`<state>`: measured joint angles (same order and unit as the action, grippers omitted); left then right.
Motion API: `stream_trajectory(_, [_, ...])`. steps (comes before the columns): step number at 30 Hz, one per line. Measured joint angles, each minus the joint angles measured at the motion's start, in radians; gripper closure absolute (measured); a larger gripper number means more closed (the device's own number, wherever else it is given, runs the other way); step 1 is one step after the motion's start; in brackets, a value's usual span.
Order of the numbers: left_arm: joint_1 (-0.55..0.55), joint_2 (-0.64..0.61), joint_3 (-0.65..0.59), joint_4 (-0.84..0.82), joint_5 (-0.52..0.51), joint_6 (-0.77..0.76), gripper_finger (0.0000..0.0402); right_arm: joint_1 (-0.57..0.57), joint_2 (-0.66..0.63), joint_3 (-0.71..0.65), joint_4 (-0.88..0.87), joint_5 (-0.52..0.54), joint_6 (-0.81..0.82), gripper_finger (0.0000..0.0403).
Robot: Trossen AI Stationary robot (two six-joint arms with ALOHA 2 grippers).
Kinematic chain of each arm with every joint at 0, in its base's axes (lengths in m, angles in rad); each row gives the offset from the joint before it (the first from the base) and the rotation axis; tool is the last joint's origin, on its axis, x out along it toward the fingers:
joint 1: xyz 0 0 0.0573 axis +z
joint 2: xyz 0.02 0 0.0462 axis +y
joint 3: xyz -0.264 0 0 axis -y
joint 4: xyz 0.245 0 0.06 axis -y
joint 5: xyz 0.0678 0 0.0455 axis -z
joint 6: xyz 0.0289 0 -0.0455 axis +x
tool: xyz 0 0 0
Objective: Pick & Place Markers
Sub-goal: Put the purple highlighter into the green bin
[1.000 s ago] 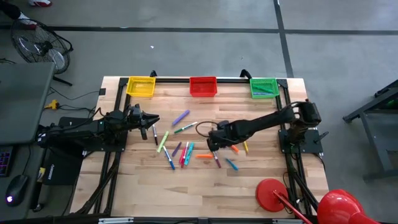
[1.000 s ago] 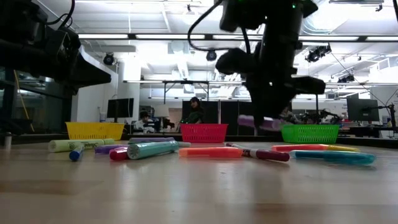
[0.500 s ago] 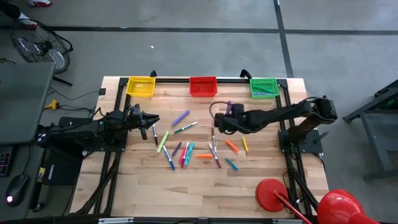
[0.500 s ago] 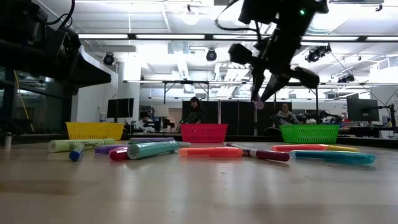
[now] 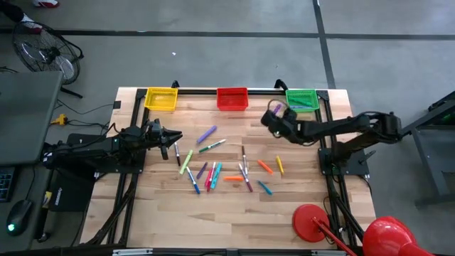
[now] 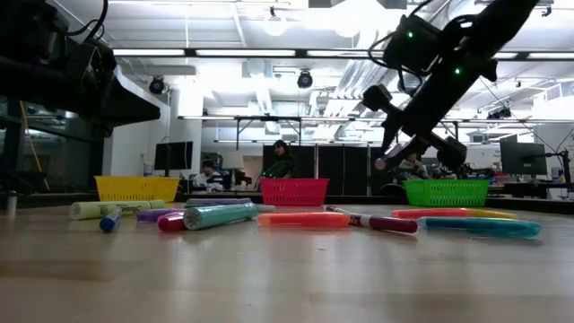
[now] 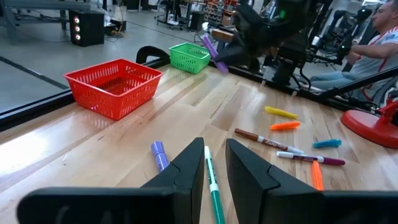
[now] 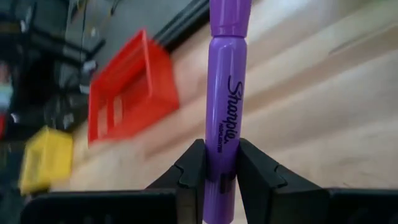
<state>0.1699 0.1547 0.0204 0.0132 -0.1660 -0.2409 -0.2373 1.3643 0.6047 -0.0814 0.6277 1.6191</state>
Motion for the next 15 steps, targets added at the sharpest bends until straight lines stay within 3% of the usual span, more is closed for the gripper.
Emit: stream_trajectory(15, [0.0, 0.0, 0.0, 0.0, -0.001, 0.0, 0.0337, -0.397, -0.034, -0.012, 0.016, -0.08, 0.049, 0.0343])
